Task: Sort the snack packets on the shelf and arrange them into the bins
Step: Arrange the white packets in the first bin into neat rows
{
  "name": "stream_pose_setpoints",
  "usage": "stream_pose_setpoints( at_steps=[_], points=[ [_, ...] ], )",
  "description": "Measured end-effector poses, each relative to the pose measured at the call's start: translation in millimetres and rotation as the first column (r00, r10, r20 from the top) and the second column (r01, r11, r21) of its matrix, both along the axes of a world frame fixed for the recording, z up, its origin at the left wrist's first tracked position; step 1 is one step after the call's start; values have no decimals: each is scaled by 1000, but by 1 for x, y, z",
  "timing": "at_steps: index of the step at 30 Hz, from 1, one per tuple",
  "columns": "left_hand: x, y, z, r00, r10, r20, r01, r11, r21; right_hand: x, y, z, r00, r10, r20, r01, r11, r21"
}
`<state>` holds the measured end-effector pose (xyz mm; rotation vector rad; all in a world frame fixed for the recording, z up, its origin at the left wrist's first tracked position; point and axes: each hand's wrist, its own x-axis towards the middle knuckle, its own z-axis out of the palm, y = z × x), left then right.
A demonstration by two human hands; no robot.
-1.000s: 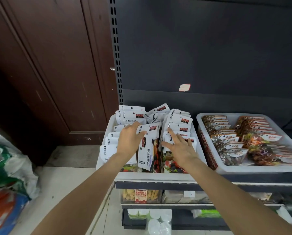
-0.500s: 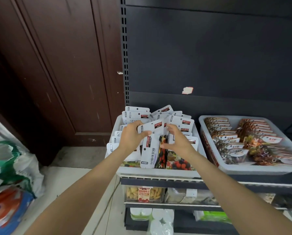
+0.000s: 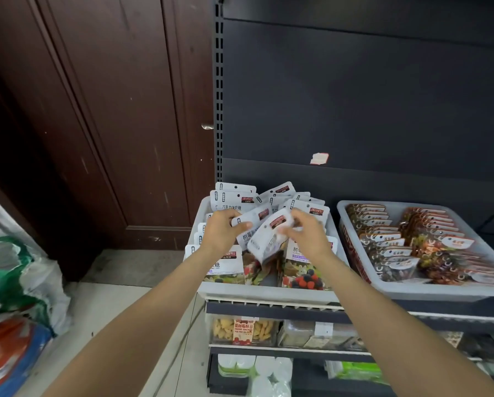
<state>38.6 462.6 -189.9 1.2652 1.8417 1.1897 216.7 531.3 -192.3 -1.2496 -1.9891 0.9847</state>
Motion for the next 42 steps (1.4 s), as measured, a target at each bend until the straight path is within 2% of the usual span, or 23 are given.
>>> stream_pose_setpoints(
  at_steps=[2,3,6,8,13,17,20,22,24,26,27,29,33,35,37,38,40,42],
  points=[
    [-2,-1,1,996,75,-58,-74,997,14,8,-1,10,945,-146,-293,113,985,-127],
    [-1,0,1,992,97,-85,-97,995,11,10,-3,14,904,-198,-380,133,972,-192],
    [2,2,2,982,127,-136,-127,992,9,13,-5,22,824,-286,-490,153,943,-294],
    [6,2,5,981,133,-142,-133,991,13,12,-6,25,814,-299,-499,154,938,-310],
    [13,-3,9,971,169,-166,-167,986,28,16,-11,3,901,-290,-321,174,922,-346],
    [15,-10,19,973,123,-197,-111,991,73,28,-3,-10,978,-205,-24,199,967,-159],
    [17,-18,22,974,90,-209,-73,993,88,50,5,-10,932,-245,266,255,967,-2],
    [16,-20,25,974,71,-215,-53,995,89,63,5,-9,881,-280,382,287,957,38],
    [15,-20,27,976,44,-211,-28,997,75,65,2,-7,896,-261,360,255,965,64],
    [13,-20,31,979,36,-201,-21,997,77,61,-5,-3,950,-140,280,124,990,72],
    [13,-21,33,979,42,-200,-24,996,89,59,-9,1,952,-65,299,45,996,73],
    [13,-22,36,976,58,-209,-34,992,118,60,-15,3,897,18,441,-50,997,59],
    [19,-25,33,979,90,-185,-62,986,155,73,-20,-3,746,-19,666,-109,983,150],
    [23,-27,29,981,77,-180,-49,987,155,77,-20,-9,678,-81,731,-132,964,229],
    [24,-28,29,980,24,-197,5,989,148,79,-17,-10,676,-124,727,-124,952,278],
    [23,-27,29,978,-8,-210,38,989,142,79,-14,-9,704,-89,704,-121,962,243],
    [19,-26,30,972,-70,-224,99,988,121,79,-10,-4,756,66,651,-149,986,72],
    [16,-21,30,970,-121,-212,149,982,120,79,-6,-1,766,151,626,-180,983,-16]
  ],
)
